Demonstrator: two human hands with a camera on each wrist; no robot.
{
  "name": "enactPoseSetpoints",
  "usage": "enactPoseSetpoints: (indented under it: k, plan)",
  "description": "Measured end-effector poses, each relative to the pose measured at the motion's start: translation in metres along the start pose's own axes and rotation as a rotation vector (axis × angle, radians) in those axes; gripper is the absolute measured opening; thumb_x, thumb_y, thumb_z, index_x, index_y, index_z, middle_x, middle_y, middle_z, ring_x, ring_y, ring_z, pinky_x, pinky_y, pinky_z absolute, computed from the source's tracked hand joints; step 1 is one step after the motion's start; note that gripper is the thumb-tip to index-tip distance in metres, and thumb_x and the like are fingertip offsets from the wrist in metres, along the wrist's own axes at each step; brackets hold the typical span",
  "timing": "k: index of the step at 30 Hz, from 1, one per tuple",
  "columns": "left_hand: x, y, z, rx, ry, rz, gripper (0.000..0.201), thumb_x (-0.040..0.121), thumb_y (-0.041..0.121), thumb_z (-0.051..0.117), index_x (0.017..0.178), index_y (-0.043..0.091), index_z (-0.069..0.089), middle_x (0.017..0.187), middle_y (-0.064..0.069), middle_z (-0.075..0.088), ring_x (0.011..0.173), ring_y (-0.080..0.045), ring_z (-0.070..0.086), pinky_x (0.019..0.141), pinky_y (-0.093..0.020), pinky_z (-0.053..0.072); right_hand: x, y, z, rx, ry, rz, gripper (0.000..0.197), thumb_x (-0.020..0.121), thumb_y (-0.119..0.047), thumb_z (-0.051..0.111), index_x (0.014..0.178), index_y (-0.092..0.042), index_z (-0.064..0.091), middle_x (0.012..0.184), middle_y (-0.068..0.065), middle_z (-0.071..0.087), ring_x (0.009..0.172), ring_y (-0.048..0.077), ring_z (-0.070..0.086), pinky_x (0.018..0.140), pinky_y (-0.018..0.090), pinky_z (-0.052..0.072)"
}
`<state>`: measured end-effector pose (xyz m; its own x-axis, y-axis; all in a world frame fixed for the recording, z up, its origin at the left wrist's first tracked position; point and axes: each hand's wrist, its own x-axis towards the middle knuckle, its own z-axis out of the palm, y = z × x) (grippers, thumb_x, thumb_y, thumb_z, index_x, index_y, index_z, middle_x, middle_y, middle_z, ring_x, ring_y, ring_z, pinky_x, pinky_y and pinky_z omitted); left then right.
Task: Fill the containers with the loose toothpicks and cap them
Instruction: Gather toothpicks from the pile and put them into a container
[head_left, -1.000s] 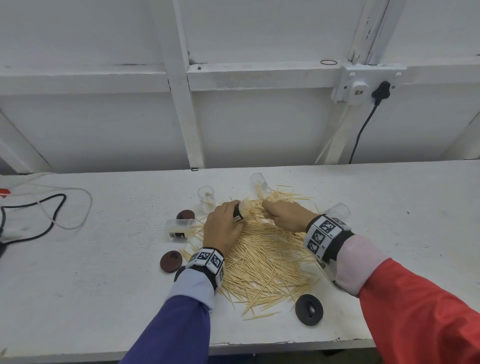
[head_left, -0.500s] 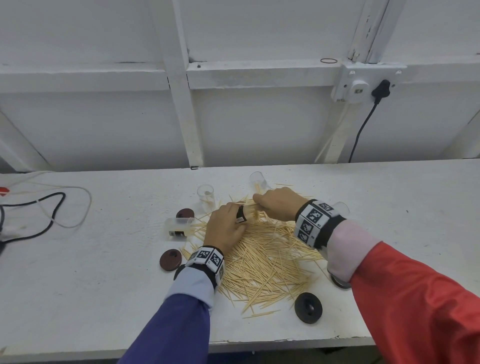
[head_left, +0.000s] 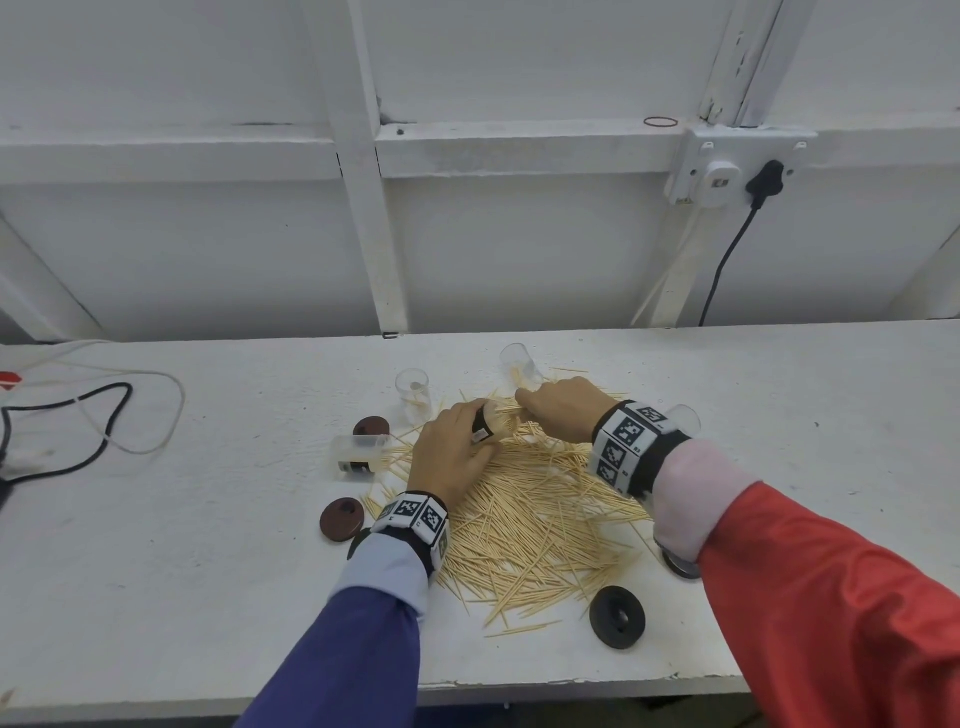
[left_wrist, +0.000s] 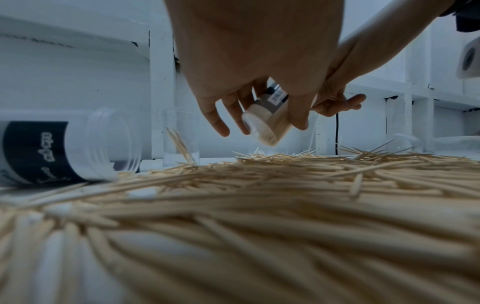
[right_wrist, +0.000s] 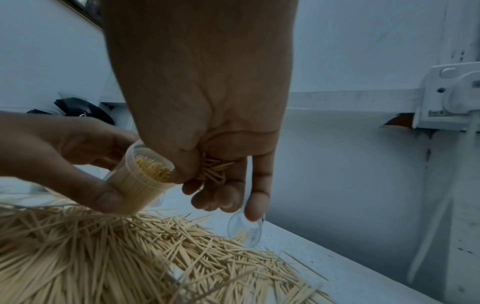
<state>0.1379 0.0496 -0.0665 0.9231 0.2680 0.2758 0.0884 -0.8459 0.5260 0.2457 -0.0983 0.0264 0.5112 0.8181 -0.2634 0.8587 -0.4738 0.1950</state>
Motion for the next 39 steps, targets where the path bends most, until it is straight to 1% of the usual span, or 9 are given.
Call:
enactPoseSetpoints:
  k: [6, 9, 15, 18, 21, 26, 29, 34, 39]
  plan:
    - [0.0, 0.0, 0.001, 0.014, -0.017, 0.025, 0.053, 0.086, 0.043, 0.065, 0.132, 0.02, 0.051, 0.117, 0.001, 0.061, 0.104, -0.019, 0.056, 0.086, -0.038, 0.046, 0.003, -0.004, 0.0, -0.041, 0.038, -0.022, 0.023, 0.101, -0.01, 0.04, 0.123, -0.005, 0.043, 0.101, 0.012, 0.064, 0.071, 0.026, 0.052, 0.062, 0.033, 0.04]
    - [0.0, 0.0, 0.001, 0.032, -0.021, 0.02, 0.051, 0.086, 0.043, 0.065, 0.13, 0.019, 0.052, 0.116, 0.001, 0.061, 0.104, -0.019, 0.056, 0.085, -0.035, 0.043, 0.006, -0.005, 0.002, 0.018, 0.058, -0.04, 0.023, 0.099, -0.006, 0.042, 0.122, -0.005, 0.044, 0.102, 0.013, 0.064, 0.083, 0.03, 0.062, 0.064, 0.033, 0.042]
    - [0.0, 0.001, -0.001, 0.035, -0.031, 0.0, 0.055, 0.088, 0.045, 0.063, 0.134, 0.019, 0.051, 0.119, 0.0, 0.061, 0.107, -0.02, 0.056, 0.086, -0.035, 0.043, 0.013, -0.001, 0.003, 0.365, 0.064, 0.005, 0.02, 0.099, -0.01, 0.049, 0.118, -0.005, 0.049, 0.108, 0.018, 0.061, 0.09, 0.031, 0.06, 0.069, 0.032, 0.043]
    - [0.0, 0.001, 0.0, 0.041, -0.037, -0.014, 0.056, 0.087, 0.046, 0.063, 0.134, 0.019, 0.05, 0.121, 0.001, 0.06, 0.108, -0.019, 0.056, 0.087, -0.035, 0.043, 0.013, 0.004, 0.003, 0.577, 0.072, 0.035, 0.022, 0.096, -0.01, 0.054, 0.119, -0.007, 0.052, 0.112, 0.015, 0.059, 0.086, 0.022, 0.054, 0.066, 0.024, 0.041]
    - [0.0, -0.001, 0.001, 0.049, -0.038, -0.024, 0.054, 0.086, 0.045, 0.065, 0.131, 0.02, 0.051, 0.118, 0.002, 0.061, 0.106, -0.018, 0.056, 0.086, -0.035, 0.045, 0.011, 0.006, 0.002, 0.762, 0.119, 0.044, 0.02, 0.092, -0.003, 0.059, 0.112, -0.007, 0.056, 0.104, 0.01, 0.057, 0.074, 0.014, 0.055, 0.055, 0.018, 0.046]
    - [0.0, -0.001, 0.001, 0.05, -0.04, -0.029, 0.053, 0.086, 0.044, 0.066, 0.131, 0.02, 0.051, 0.117, 0.002, 0.061, 0.104, -0.018, 0.056, 0.085, -0.036, 0.046, 0.008, 0.002, -0.001, 0.895, 0.228, 0.048, 0.013, 0.085, 0.003, 0.068, 0.096, -0.004, 0.066, 0.089, 0.006, 0.063, 0.067, 0.019, 0.066, 0.058, 0.022, 0.056]
    - [-0.001, 0.001, -0.001, 0.036, -0.047, -0.028, 0.053, 0.086, 0.044, 0.066, 0.131, 0.021, 0.051, 0.116, 0.002, 0.061, 0.104, -0.018, 0.056, 0.084, -0.035, 0.046, 0.008, -0.002, -0.001, 0.899, 0.262, 0.032, 0.011, 0.082, 0.0, 0.072, 0.093, -0.003, 0.071, 0.081, 0.004, 0.067, 0.062, 0.012, 0.065, 0.057, 0.017, 0.054]
    - [0.0, 0.002, -0.001, 0.007, -0.051, -0.043, 0.054, 0.084, 0.043, 0.067, 0.131, 0.023, 0.05, 0.116, 0.003, 0.061, 0.103, -0.017, 0.056, 0.083, -0.036, 0.047, 0.01, -0.004, 0.0, 0.909, 0.295, 0.042, 0.023, 0.076, -0.001, 0.077, 0.097, -0.007, 0.072, 0.092, 0.004, 0.07, 0.078, 0.01, 0.063, 0.065, 0.014, 0.051]
    - [0.001, 0.005, -0.003, 0.0, -0.064, -0.068, 0.051, 0.082, 0.042, 0.069, 0.127, 0.023, 0.053, 0.112, 0.002, 0.062, 0.101, -0.019, 0.058, 0.082, -0.039, 0.049, 0.007, -0.004, -0.002, 1.029, 0.285, 0.002, 0.03, 0.074, -0.002, 0.078, 0.099, -0.014, 0.067, 0.095, 0.004, 0.068, 0.084, 0.015, 0.069, 0.069, 0.026, 0.058]
